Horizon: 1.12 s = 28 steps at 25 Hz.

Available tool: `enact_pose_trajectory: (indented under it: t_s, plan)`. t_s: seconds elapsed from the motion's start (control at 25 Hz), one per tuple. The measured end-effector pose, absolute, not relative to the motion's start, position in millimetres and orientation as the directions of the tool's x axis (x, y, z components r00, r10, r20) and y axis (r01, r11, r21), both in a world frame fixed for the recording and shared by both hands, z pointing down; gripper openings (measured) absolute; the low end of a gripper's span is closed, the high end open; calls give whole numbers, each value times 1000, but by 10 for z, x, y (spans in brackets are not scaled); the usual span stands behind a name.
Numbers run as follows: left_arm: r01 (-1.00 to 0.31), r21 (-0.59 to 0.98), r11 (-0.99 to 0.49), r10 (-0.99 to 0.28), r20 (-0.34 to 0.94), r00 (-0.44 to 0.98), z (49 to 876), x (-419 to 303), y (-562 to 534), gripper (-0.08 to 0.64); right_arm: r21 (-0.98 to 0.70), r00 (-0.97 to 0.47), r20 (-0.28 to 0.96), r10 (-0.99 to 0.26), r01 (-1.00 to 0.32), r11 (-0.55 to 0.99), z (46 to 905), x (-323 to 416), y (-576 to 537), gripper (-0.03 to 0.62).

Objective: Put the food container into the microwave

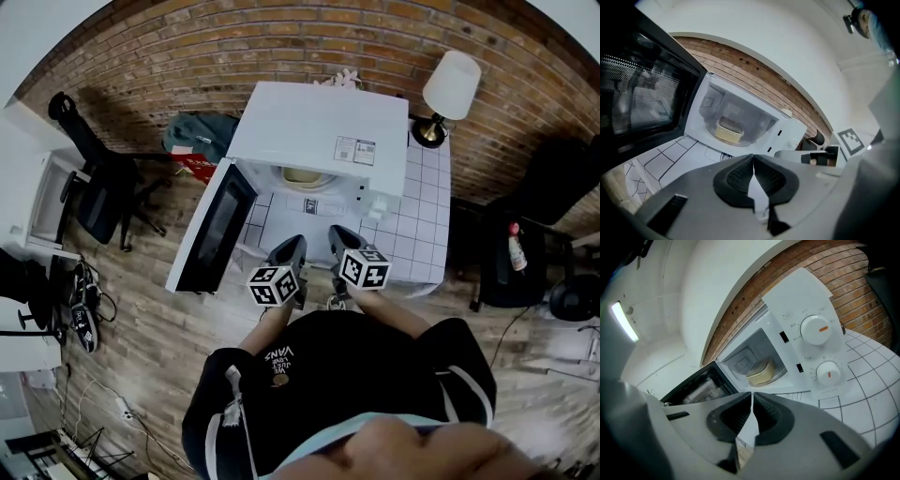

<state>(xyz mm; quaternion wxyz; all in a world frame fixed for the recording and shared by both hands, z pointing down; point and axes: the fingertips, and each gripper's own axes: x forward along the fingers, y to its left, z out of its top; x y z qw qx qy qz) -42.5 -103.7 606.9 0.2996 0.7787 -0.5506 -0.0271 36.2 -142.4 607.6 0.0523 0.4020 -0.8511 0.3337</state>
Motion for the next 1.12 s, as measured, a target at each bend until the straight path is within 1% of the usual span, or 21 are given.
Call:
enact_pose_trajectory:
  t_s: [0.64,1.12]
  plan:
    - [-821,501,-274,-850,273,450,6045,-688,-742,12,-485,-604,369,-707,-773,408,6012,152,-1096,6]
    - [-811,490,-320,-830,268,490,6016,-766,-553,12,-460,-575,386,-722,-798,390,6024,73,-833,5]
